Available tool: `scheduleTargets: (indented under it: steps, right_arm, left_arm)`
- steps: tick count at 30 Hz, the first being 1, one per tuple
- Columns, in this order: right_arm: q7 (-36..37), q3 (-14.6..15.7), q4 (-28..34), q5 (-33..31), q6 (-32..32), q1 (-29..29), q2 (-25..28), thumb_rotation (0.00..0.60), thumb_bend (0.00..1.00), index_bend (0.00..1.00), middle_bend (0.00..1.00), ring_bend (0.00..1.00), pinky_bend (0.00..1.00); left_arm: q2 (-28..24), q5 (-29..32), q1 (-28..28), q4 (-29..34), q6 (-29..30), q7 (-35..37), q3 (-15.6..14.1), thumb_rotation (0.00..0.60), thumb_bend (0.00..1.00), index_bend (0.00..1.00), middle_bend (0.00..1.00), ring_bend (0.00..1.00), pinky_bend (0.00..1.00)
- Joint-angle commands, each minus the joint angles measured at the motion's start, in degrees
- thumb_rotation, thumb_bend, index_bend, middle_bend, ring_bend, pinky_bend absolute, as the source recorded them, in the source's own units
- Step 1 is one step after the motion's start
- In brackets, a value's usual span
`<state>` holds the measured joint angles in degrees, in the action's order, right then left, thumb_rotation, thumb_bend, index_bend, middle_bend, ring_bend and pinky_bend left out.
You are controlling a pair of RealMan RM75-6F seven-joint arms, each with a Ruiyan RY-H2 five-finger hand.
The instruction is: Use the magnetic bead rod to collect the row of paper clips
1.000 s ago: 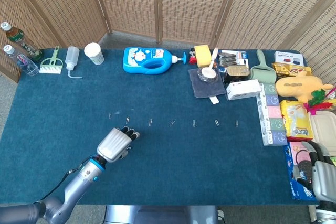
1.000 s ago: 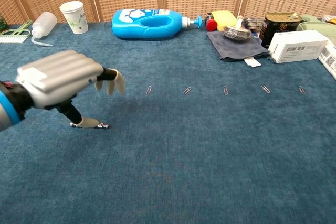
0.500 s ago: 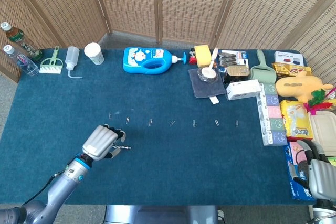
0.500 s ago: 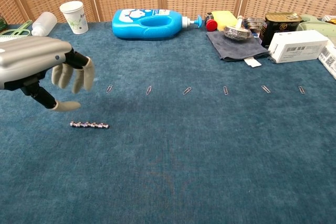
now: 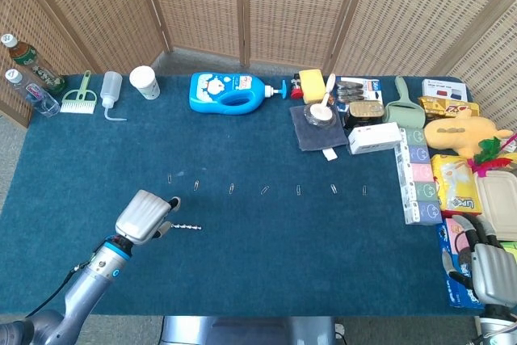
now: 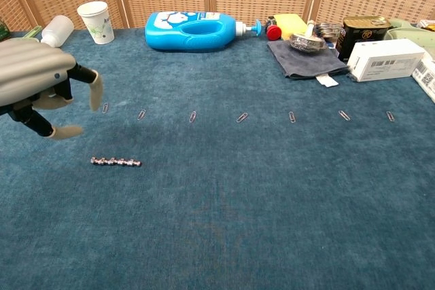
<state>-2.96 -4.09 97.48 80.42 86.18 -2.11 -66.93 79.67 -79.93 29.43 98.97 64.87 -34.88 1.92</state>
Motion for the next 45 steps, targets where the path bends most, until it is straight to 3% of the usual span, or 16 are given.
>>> scheduleTargets:
  steps: [1, 8, 17, 20, 25, 31, 37, 45]
  right_arm:
    - [0.3, 0.1, -0.2, -0.1, 0.0, -0.1, 0.0, 0.6, 0.39, 0.18, 0.18, 0.09, 0.38]
    - [0.9, 0.2, -0.7, 0.0, 0.2, -0.2, -0.2, 0.6, 0.39, 0.18, 0.18, 0.09, 0.38]
    - [1.8, 0.3, -1.3, -0.2, 0.4, -0.5, -0.2, 0.6, 0.39, 0.18, 0.18, 0.09, 0.38]
    - [2.0, 0.3, -1.5, -0.3, 0.2, -0.5, -0.3, 0.6, 0.39, 0.18, 0.18, 0.09, 0.38]
    - [2.5, 0.3, -1.8, -0.5, 0.2, -0.6, -0.4, 0.6, 0.39, 0.18, 0.18, 0.09, 0.39]
    - [2.6, 0.2, -2.0, -0.7, -0.1, -0.5, -0.6, 0.6, 0.39, 0.18, 0.18, 0.09, 0.39]
    - [2.4, 0.2, -1.8, -0.6, 0.0, -0.5, -0.6, 0.6, 0.4, 0.18, 0.18, 0.09, 0.4]
    - [2.4, 0.3, -1.5, -0.6, 0.4, -0.8, -0.5, 0.6, 0.39, 0.18, 0.18, 0.09, 0.4]
  left_arm:
    - [0.3, 1.1, 0.3, 0.0, -1.1, -0.8, -0.3, 0.583, 0.25, 0.48, 1.0, 1.0, 1.0]
    - [1.1, 5.7, 1.0, 1.4, -4.3, -0.4, -0.3, 0.588, 0.3, 0.5, 1.0, 1.0, 1.0]
    - [5.5, 7.6, 1.0, -0.5, -2.4, -2.7, 0.2, 0.599, 0.3, 0.53, 1.0, 1.0, 1.0]
    - [6.5, 8.1, 1.1, -1.0, -1.9, -3.6, 0.3, 0.6, 0.24, 0.52, 1.0, 1.0, 1.0]
    - [7.3, 8.4, 1.2, -1.3, -1.2, -4.1, 0.5, 0.6, 0.02, 0.53, 1.0, 1.0, 1.0]
    - [7.4, 9.7, 1.1, -1.0, -0.9, -3.2, 1.0, 0.6, 0.0, 0.53, 1.0, 1.0, 1.0]
    - [8.0, 9.8, 1.1, -1.6, -0.2, -4.5, 0.5, 0.6, 0.21, 0.57, 1.0, 1.0, 1.0]
    - [8.0, 12.5, 1.7, -1.3, -1.6, -5.6, 0.5, 0.6, 0.28, 0.53, 1.0, 1.0, 1.0]
